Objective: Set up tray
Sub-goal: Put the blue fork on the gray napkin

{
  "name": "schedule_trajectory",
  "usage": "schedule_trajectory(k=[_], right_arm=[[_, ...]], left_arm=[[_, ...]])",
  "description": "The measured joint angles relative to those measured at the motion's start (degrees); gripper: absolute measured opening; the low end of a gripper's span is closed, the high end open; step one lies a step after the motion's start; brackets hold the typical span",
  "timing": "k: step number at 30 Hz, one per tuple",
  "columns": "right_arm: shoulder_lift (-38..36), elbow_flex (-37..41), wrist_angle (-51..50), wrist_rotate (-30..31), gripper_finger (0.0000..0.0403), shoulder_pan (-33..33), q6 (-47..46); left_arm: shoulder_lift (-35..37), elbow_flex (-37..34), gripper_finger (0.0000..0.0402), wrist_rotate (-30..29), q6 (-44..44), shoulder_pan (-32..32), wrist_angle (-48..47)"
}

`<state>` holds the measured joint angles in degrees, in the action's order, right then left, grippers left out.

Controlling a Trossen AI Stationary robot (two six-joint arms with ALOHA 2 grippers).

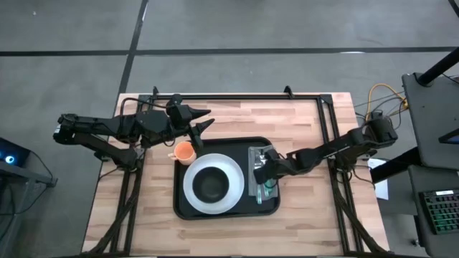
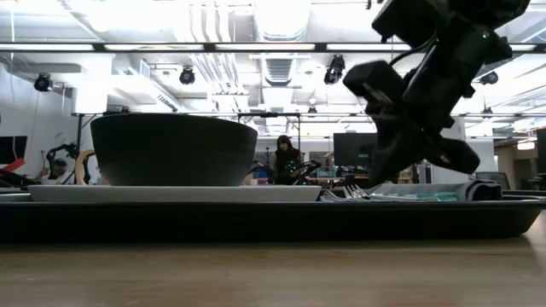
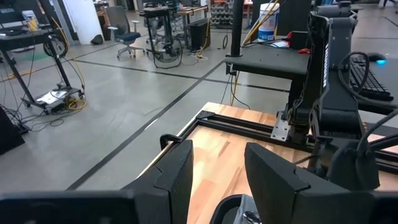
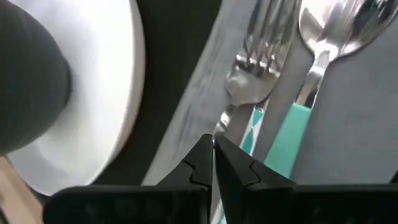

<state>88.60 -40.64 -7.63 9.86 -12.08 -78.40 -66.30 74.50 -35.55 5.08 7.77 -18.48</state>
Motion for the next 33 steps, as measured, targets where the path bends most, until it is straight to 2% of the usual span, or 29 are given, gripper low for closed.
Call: schedule_trajectory(k=[16,33], right_arm=[[3.03,-0.60,2.03,-1.40,0.0008,0.14,1.47],[5.26,-2.44,2.20,-3.71,0.0008,4.71,7.15]], left_arm=[[0.02,0.02,0.0126,0.00,0.00,0.00,0.02],[0.02,0.13,0.0126,0.01,0.00,0.01,0.03]])
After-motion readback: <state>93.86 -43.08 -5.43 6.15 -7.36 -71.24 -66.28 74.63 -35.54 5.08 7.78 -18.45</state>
